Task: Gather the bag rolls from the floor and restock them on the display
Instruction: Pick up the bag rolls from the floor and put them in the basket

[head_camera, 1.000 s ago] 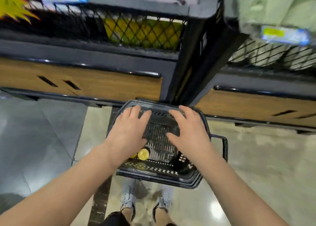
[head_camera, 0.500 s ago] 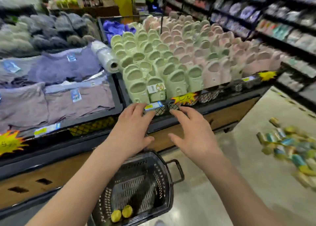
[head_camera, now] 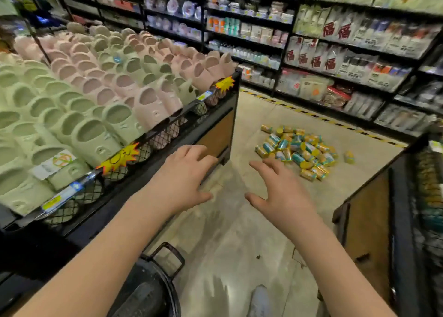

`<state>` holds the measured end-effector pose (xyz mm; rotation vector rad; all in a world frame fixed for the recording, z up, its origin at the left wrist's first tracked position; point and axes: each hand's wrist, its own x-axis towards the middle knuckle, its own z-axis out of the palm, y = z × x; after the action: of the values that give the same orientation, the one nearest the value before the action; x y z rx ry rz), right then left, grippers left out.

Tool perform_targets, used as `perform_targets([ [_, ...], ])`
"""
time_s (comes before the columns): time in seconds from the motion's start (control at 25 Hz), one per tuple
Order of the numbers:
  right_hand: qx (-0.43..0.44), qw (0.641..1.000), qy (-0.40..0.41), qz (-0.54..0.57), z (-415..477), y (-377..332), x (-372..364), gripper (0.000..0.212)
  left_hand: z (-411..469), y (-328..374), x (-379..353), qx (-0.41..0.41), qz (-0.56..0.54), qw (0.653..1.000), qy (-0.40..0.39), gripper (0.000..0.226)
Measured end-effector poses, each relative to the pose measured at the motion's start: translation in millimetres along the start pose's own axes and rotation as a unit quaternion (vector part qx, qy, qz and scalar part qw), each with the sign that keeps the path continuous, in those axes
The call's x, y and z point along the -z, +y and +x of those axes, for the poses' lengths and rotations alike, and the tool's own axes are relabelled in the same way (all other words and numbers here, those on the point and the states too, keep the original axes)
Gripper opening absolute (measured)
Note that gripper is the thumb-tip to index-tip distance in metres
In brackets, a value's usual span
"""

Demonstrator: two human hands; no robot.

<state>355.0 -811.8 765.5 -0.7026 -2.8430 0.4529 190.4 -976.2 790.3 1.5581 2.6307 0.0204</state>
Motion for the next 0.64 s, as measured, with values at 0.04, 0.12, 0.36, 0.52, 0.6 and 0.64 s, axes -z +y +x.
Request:
perform_targets([
  [0.04,-0.025,1.000,0.011,0.001,5.8,32.2,5.9,0.071,32.7,19.1,-1.7,-0.021,0.000,1.000,-0.003,0.084],
  [0.12,-0.073,0.997,0.028,0.005,19.3,95.2,19.7,0.071,100.0,60.4,-4.2,-0.054,0.002,0.998,-0.009,0.083],
  [0.36,-0.129,0.990,0.042,-0.039,73.1,231.5,70.3,0.077,255.5,159.6,1.2,-0.110,0.020,0.994,-0.015,0.089],
  [0.52,-0.143,0.988,0.030,-0.044,125.7,290.9,83.8,0.078,347.2,185.9,3.8,-0.131,0.029,0.990,-0.031,0.092],
  [0.6,-0.150,0.987,0.023,-0.047,154.7,315.5,79.4,0.078,389.6,187.4,-1.2,-0.138,0.034,0.989,-0.037,0.092],
  [0.64,-0.155,0.987,0.018,-0.049,173.5,330.1,75.0,0.078,415.8,186.1,-6.5,-0.145,0.035,0.988,-0.041,0.091],
])
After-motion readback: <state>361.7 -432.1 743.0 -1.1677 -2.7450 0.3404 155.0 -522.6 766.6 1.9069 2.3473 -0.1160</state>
